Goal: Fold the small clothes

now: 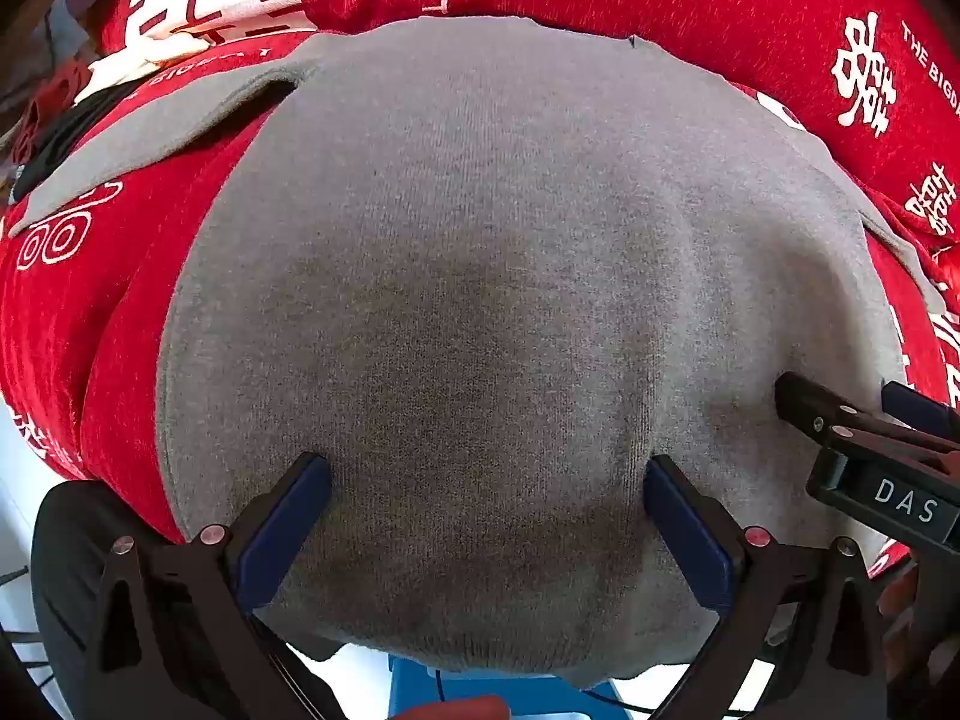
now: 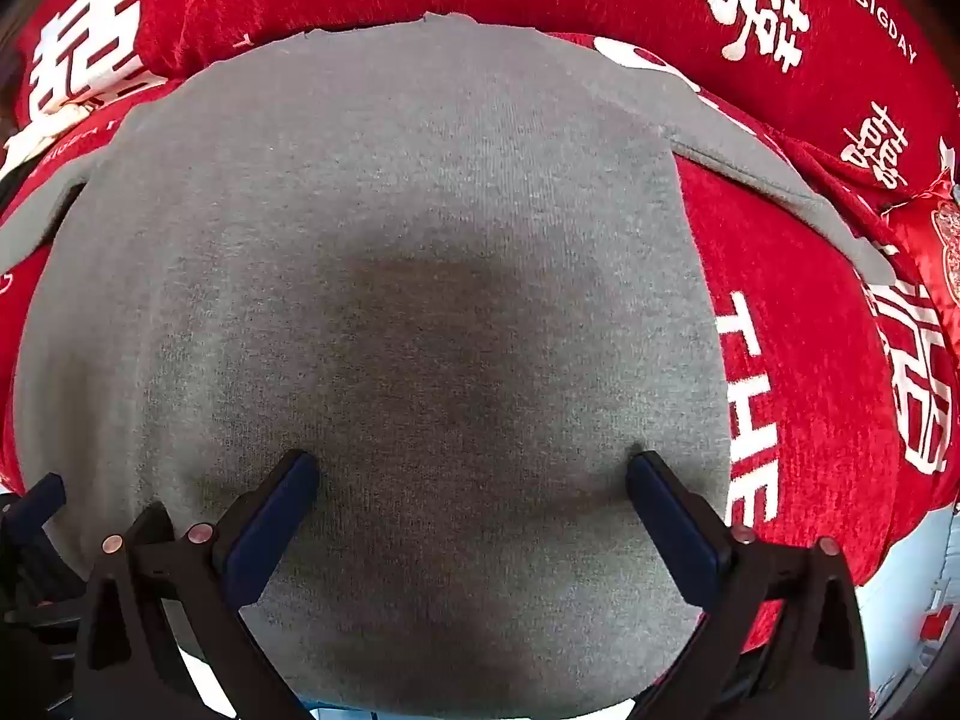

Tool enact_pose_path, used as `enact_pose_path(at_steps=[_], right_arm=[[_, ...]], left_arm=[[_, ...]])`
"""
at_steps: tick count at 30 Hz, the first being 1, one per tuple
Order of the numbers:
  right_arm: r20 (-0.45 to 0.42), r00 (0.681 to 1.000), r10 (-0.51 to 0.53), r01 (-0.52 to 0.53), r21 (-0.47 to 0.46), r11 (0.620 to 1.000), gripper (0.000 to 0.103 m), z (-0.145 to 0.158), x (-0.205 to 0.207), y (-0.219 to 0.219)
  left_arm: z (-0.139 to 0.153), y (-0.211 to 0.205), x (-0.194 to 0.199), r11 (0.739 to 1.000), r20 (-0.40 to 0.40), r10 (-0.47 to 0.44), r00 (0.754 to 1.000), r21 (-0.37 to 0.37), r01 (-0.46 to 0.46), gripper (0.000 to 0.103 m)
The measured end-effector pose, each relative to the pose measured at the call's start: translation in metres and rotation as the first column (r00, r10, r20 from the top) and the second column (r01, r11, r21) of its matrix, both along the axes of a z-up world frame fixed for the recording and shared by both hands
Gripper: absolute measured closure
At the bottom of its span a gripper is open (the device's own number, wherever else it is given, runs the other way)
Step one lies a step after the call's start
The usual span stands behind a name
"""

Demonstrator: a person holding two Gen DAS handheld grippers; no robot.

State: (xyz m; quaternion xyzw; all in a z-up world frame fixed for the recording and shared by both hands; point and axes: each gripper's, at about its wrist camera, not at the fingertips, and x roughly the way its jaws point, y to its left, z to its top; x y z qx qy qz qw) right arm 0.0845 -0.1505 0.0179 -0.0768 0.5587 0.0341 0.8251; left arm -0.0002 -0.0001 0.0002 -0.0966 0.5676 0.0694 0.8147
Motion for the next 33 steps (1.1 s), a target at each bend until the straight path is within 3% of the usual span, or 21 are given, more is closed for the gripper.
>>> enact_pose_path(at_steps=[16, 21, 27, 33], right_arm=[[0.027, 1.0, 0.014, -0.015, 0.008, 1.0, 0.0, 0.001, -0.009, 0.0], [0.038, 0.999, 0.021, -0.022, 0.009, 1.0, 0.0, 0.002, -0.009, -0.002], [0.05, 0.999, 0.019, -0.02, 0.032, 0.999, 0.0, 0.004, -0.009, -0.006], [0.028, 1.0, 0.001, -0.002, 0.04, 0.999, 0.0, 0.005, -0.006, -0.006]], left_arm=[[0.009, 0.0, -0.017, 1.0, 0.065, -0.008, 0.998, 0.017, 0.007, 0.0], [0.013, 0.001, -0.007, 0.999, -0.013, -0.045, 0.999, 0.008, 0.045, 0.0], [0.031, 0.005, -0.004, 0.999, 0.004, -0.036, 0.999, 0.039, 0.036, 0.0], [0.02, 0.015, 0.007, 1.0, -0.089, -0.014, 0.996, -0.024, 0.012, 0.0]])
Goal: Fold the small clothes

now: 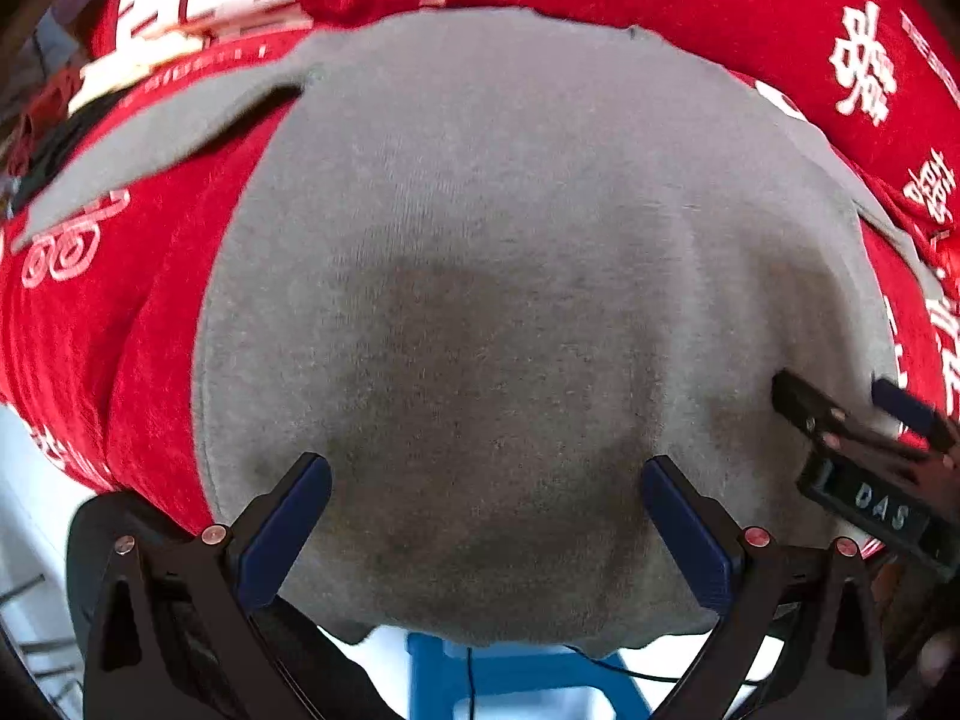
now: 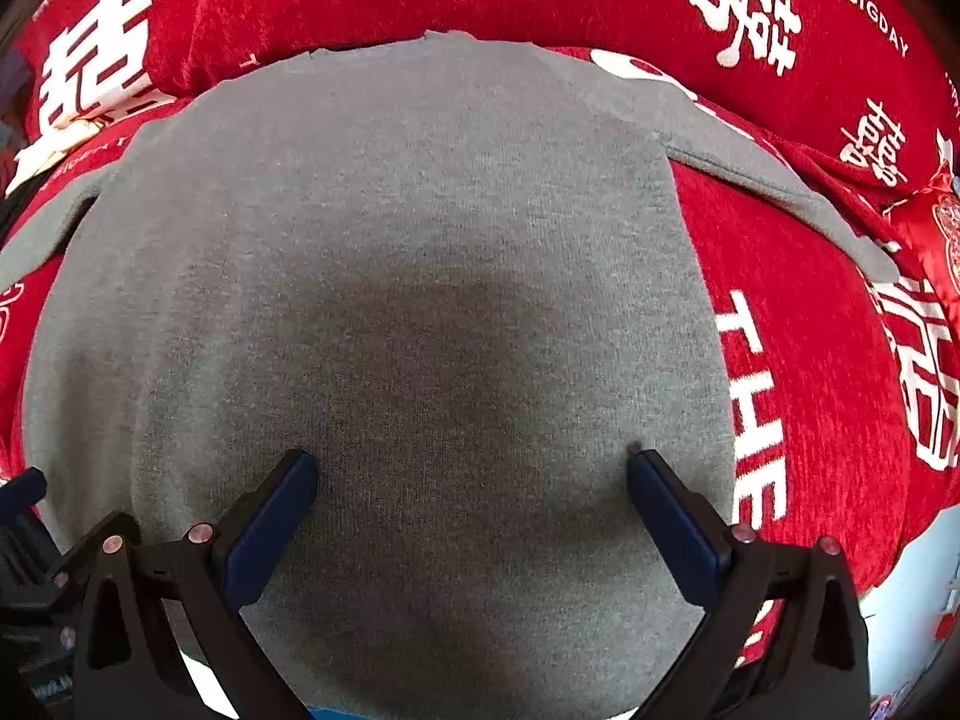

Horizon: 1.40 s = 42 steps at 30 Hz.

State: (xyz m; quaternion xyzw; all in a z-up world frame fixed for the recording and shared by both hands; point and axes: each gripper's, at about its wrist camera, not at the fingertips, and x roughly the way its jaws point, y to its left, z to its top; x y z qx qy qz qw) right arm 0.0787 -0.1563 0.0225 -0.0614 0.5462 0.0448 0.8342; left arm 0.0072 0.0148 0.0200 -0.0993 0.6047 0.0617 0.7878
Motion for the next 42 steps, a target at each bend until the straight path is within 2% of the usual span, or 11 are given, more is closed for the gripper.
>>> enact_pose_path(at_steps=[4, 12, 14, 42], right_arm=[[-0.01, 1.0, -0.004, 0.004, -0.011, 1.0, 0.0, -0.001, -0.002, 0.001], [0.006, 1.0, 0.0, 0.0, -0.007, 1.0, 0.0, -0.004, -0.003, 0.0], [0.011, 1.0, 0.002, -0.002, -0.006, 1.0, 0.0, -0.004, -0.005, 0.0], [0.042, 0.999, -0.014, 0.014, 0.003, 1.0, 0.0, -0.007, -0.007, 0.001]], left_arm=[[-0.014, 0.01, 0.008, 0.999, -0.074, 0.041, 0.996, -0.025, -0.043, 0.0], [-0.017, 0.006, 0.017, 0.999, -0.071, 0.041, 0.997, -0.01, -0.042, 0.0], [-0.02, 0.007, 0.007, 0.999, -0.067, 0.042, 0.997, -0.007, -0.042, 0.0], [-0.03, 0.01, 0.001, 0.999, -0.057, 0.042, 0.998, -0.006, -0.043, 0.0]])
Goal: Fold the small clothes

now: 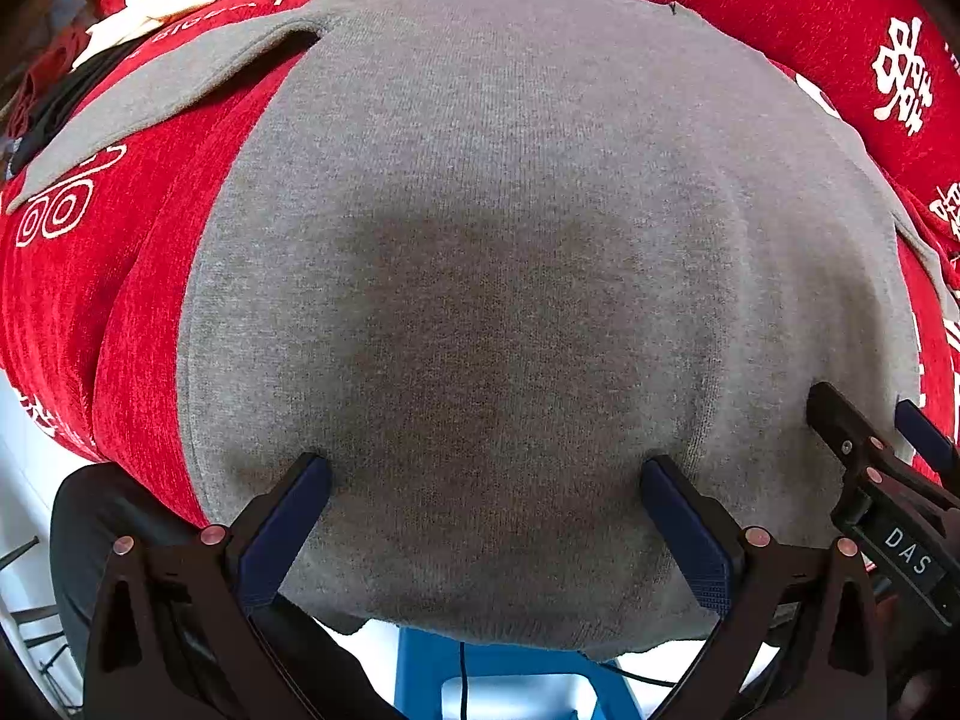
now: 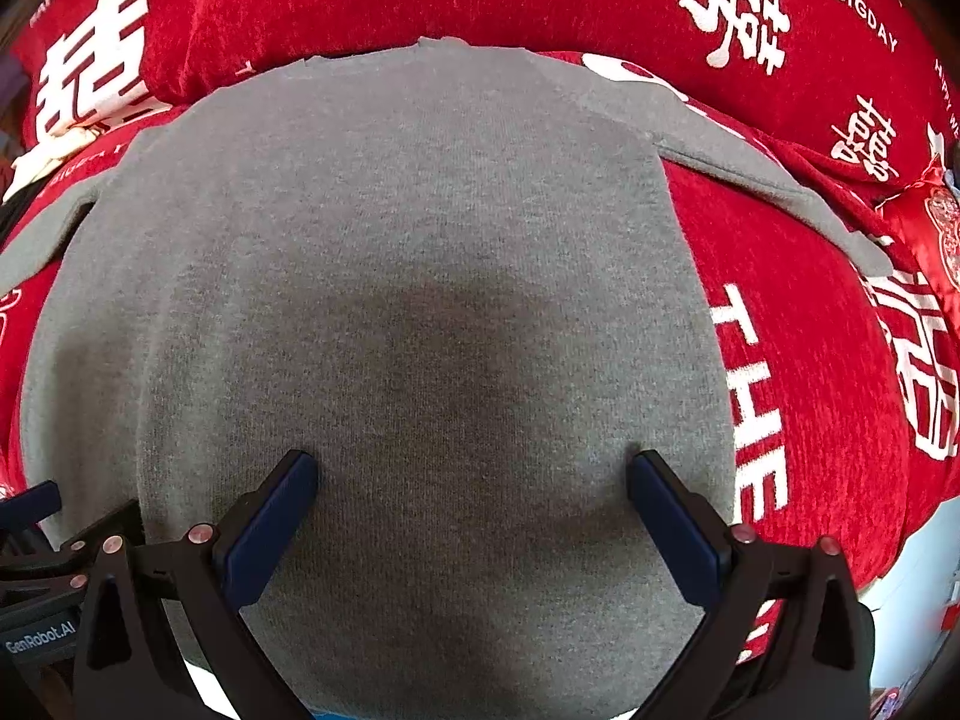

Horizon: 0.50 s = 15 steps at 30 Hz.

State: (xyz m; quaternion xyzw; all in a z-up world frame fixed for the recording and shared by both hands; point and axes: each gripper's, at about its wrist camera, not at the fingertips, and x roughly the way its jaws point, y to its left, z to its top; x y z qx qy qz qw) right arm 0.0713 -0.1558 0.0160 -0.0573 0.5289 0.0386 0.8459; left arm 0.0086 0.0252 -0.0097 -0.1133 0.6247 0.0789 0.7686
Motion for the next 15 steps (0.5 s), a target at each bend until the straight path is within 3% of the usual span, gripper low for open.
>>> enact_pose_path(at_steps=[15], right_arm=[[-0.009, 1.0, 0.002, -0.002, -0.001, 1.0, 0.0, -0.0008, 0.002, 0.0006]], left_arm=[[0.0032, -0.006, -0.0098, 1.0, 0.036, 0.011, 0.999, 0.017, -0.011, 0.0]])
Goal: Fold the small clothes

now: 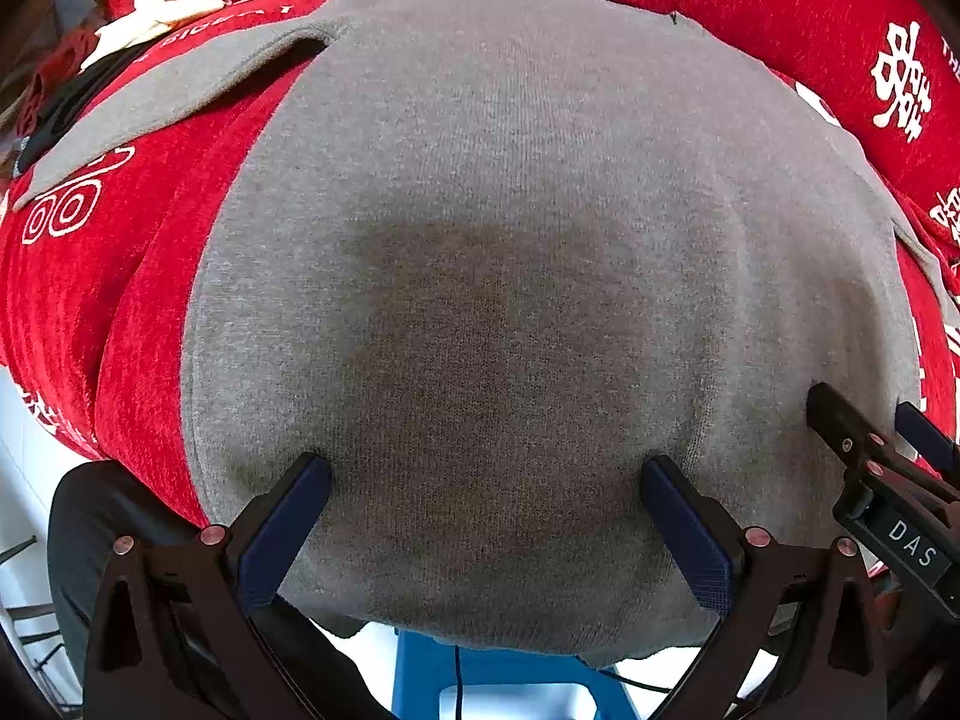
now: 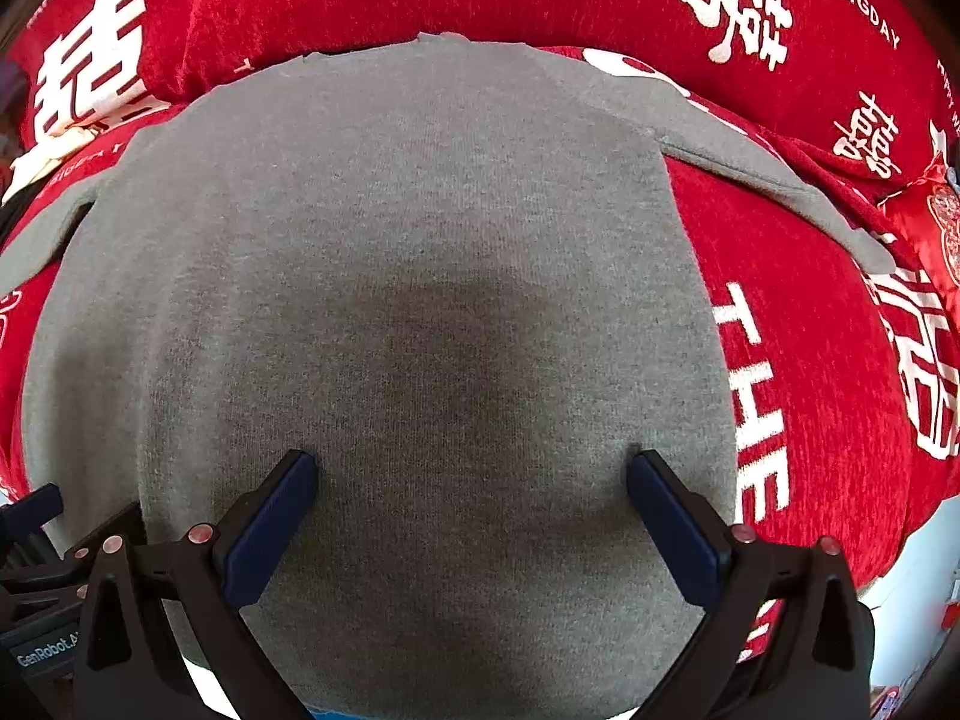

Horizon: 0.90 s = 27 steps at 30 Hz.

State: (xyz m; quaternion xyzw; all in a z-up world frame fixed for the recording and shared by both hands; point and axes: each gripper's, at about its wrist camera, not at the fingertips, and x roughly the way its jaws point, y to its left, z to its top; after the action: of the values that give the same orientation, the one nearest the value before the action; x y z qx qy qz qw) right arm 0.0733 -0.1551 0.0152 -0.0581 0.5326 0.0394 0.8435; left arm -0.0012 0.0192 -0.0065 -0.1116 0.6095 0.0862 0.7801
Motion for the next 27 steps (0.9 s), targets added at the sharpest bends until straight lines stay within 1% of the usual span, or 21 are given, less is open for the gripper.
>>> enact_pose_path(at_steps=[2, 7, 10, 14, 19, 27], right_arm=[[0.0, 1.0, 0.002, -0.002, -0.002, 1.0, 0.0, 0.0, -0.001, 0.0], [0.006, 0.999, 0.041, -0.041, -0.016, 0.999, 0.0, 0.004, -0.002, 0.002], [0.033, 0.998, 0.061, -0.06, -0.028, 0.998, 0.0, 0.011, -0.005, 0.003], [0.092, 0.993, 0.08, -0.077, -0.043, 0.996, 0.0, 0.027, -0.009, 0.004], [0.121, 0.989, 0.085, -0.081, -0.032, 0.996, 0.0, 0.037, -0.01, 0.004], [0.13, 0.988, 0.085, -0.083, -0.022, 0.996, 0.0, 0.038, -0.01, -0.001]], left_arm=[[0.0, -0.001, -0.003, 1.0, 0.006, -0.002, 1.0, 0.002, 0.002, 0.0], [0.007, -0.001, -0.002, 1.0, -0.022, 0.008, 1.0, -0.009, -0.009, 0.0], [0.019, 0.002, 0.002, 1.0, 0.003, 0.017, 1.0, 0.003, -0.017, 0.0], [0.034, -0.003, 0.005, 0.999, 0.029, -0.005, 1.0, 0.037, 0.004, 0.0], [0.048, -0.009, 0.006, 0.998, 0.048, -0.015, 0.999, 0.053, 0.013, 0.0], [0.048, -0.011, 0.016, 0.998, 0.041, -0.008, 0.999, 0.057, 0.006, 0.0]])
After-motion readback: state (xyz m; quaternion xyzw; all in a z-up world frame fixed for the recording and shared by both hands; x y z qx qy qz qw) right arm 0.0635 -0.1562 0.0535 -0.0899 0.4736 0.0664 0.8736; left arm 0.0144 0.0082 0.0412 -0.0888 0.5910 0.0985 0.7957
